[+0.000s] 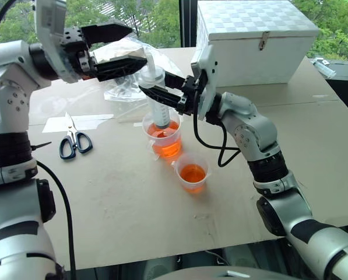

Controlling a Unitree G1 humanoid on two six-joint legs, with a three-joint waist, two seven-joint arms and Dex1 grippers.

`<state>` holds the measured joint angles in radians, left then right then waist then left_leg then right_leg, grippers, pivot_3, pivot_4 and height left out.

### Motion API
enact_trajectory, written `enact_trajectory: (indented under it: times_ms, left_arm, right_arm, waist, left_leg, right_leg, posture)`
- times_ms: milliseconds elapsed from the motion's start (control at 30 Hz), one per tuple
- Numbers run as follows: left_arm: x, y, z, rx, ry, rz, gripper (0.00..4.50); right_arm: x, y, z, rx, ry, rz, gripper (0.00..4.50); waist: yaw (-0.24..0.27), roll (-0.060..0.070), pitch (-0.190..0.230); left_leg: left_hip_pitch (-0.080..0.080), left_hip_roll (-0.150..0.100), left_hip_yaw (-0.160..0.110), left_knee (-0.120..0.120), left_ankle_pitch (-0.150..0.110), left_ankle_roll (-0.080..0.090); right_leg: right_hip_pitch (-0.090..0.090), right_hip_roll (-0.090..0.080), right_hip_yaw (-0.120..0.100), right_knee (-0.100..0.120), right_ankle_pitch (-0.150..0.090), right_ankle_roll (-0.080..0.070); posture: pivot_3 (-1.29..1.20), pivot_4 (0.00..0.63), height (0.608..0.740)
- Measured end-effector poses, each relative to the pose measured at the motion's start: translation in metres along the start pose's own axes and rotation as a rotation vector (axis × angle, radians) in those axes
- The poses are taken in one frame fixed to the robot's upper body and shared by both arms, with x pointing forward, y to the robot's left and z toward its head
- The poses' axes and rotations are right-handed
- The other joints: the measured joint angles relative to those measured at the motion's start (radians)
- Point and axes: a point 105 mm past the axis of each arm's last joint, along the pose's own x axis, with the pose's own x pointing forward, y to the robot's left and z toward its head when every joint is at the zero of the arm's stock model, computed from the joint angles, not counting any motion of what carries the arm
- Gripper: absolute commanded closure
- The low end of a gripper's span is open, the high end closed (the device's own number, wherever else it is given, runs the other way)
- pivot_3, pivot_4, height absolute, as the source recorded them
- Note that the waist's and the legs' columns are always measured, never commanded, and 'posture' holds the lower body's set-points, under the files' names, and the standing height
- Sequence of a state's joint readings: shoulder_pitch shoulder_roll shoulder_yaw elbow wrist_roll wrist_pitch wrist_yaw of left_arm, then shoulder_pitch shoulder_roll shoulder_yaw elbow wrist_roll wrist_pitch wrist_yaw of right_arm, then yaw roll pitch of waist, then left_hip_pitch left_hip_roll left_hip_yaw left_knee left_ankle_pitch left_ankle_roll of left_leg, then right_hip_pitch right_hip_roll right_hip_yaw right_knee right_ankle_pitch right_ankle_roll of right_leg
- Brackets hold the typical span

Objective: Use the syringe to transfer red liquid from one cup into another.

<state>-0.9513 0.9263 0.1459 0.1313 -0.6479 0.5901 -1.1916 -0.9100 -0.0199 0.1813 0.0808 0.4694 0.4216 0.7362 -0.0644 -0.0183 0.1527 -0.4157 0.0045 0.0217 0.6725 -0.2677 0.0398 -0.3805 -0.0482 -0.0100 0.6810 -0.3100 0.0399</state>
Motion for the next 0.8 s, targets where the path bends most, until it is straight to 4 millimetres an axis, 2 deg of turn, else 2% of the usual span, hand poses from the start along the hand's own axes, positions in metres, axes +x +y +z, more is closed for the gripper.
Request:
enact_trajectory:
  times_ms: [67, 100, 133, 167, 233, 267, 800]
  left_arm:
    - [0.0, -0.001, -0.002, 0.007, 0.006, -0.012, 2.33]
    - [0.001, -0.001, -0.003, 0.008, 0.01, -0.02, 2.59]
    - [0.003, -0.003, -0.005, 0.012, 0.014, -0.035, 2.66]
    - [0.004, -0.003, -0.006, 0.012, 0.018, -0.041, 3.33]
    - [0.006, -0.006, -0.008, 0.004, 0.013, -0.065, 3.88]
    - [0.007, -0.006, -0.008, 0.002, 0.012, -0.071, 4.42]
    - [0.012, -0.01, -0.018, -0.027, 0.006, -0.105, 4.48]
  right_arm:
    - [0.001, 0.0, 0.001, -0.006, -0.008, 0.0, 3.0]
    - [0.001, 0.0, 0.0, -0.008, -0.007, -0.003, 3.0]
    - [0.001, -0.001, -0.001, -0.013, -0.003, -0.009, 3.0]
    - [0.001, -0.002, -0.001, -0.016, 0.0, -0.012, 3.0]
    - [0.0, -0.003, -0.002, -0.025, 0.004, -0.018, 3.0]
    - [0.0, -0.003, -0.002, -0.026, 0.005, -0.019, 3.0]
    - [0.0, -0.005, -0.011, -0.033, 0.033, -0.013, 3.0]
  waist:
    - [0.0, 0.0, 0.0]
    - [0.0, 0.0, 0.0]
    - [0.001, 0.0, 0.0]
    - [0.001, 0.0, 0.0]
    - [0.001, 0.0, 0.0]
    - [0.002, 0.0, 0.0]
    - [-0.002, 0.0, 0.0]
  left_leg:
    - [0.0, 0.0, 0.0, 0.0, 0.0, 0.0]
    - [0.0, 0.0, 0.0, 0.0, 0.0, 0.0]
    - [0.0, 0.0, 0.0, 0.0, 0.0, 0.0]
    - [0.0, 0.0, 0.0, 0.0, 0.0, 0.0]
    - [0.0, 0.0, 0.0, 0.0, 0.0, 0.0]
    - [0.0, 0.0, 0.0, 0.0, 0.0, 0.0]
    - [0.0, 0.0, 0.0, 0.001, 0.0, 0.0]
  right_leg:
    - [0.0, 0.0, 0.0, 0.0, 0.0, 0.0]
    - [0.0, 0.0, 0.0, 0.0, 0.0, 0.0]
    - [0.0, 0.0, 0.0, 0.0, 0.0, 0.0]
    - [0.0, 0.0, 0.0, 0.0, 0.0, 0.0]
    - [0.0, 0.0, 0.0, 0.0, 0.0, 0.0]
    - [0.0, 0.0, 0.0, 0.0, 0.0, 0.0]
    - [0.0, 0.0, 0.0, 0.001, 0.0, 0.0]
  posture:
    - [0.0, 0.15, 0.74]
    - [0.0, 0.15, 0.74]
    - [0.0, 0.15, 0.74]
    - [0.0, 0.15, 0.74]
    - [0.0, 0.15, 0.74]
    - [0.0, 0.15, 0.74]
    - [0.0, 0.15, 0.74]
